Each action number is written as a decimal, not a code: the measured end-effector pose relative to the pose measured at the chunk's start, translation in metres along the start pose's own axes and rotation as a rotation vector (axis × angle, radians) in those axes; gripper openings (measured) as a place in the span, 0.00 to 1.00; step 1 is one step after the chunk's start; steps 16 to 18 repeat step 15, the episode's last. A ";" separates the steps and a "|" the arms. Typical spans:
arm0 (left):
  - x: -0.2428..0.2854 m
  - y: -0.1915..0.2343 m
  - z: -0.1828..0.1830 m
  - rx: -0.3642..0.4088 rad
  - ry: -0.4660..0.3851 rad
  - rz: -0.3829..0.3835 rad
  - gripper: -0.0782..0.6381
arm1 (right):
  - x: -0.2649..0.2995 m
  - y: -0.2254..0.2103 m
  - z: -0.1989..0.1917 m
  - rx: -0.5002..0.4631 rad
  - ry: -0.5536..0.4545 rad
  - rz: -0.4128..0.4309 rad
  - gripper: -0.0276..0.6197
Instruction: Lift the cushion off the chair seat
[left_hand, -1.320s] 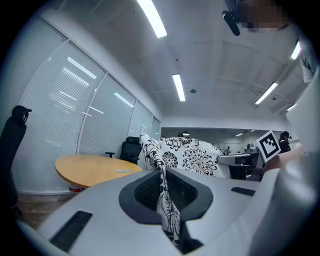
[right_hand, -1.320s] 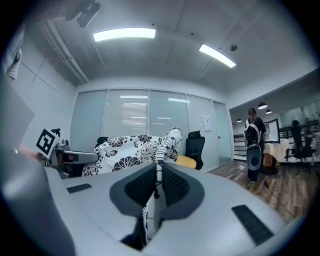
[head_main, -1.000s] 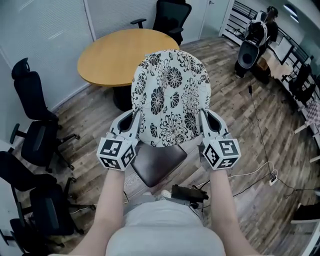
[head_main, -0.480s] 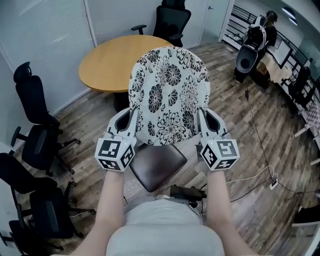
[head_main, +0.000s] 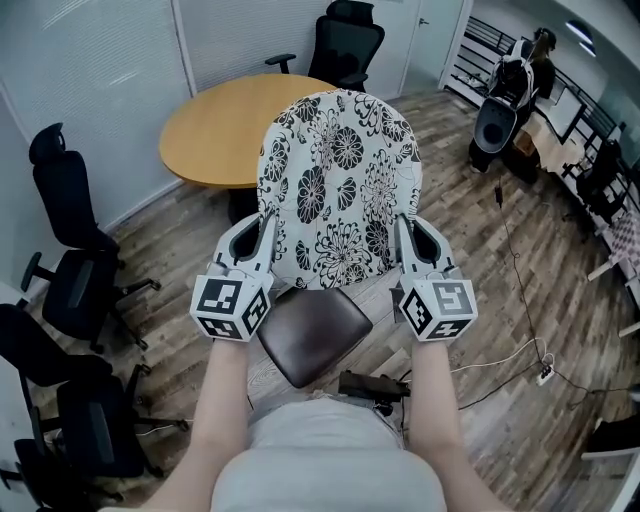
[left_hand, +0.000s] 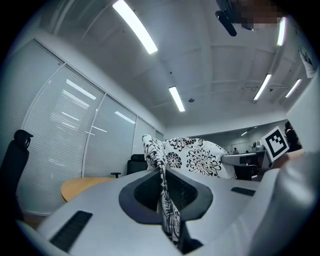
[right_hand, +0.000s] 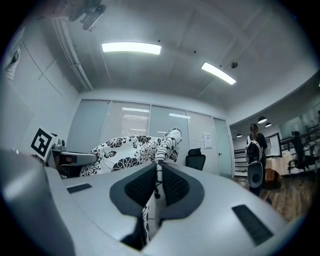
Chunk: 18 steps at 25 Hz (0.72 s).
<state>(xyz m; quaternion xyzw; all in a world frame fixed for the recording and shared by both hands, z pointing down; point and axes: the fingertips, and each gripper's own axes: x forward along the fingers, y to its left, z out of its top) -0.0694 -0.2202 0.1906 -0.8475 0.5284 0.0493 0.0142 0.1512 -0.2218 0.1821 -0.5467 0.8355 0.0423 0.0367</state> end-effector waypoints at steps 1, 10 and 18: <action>0.000 0.000 0.000 0.002 -0.002 0.001 0.14 | -0.001 0.000 0.000 -0.001 -0.001 -0.001 0.10; -0.004 -0.003 0.005 0.022 -0.018 0.003 0.14 | -0.003 0.001 0.003 -0.021 -0.019 -0.010 0.10; -0.004 -0.004 0.006 0.021 -0.020 0.009 0.14 | -0.004 0.001 0.005 -0.028 -0.023 -0.006 0.10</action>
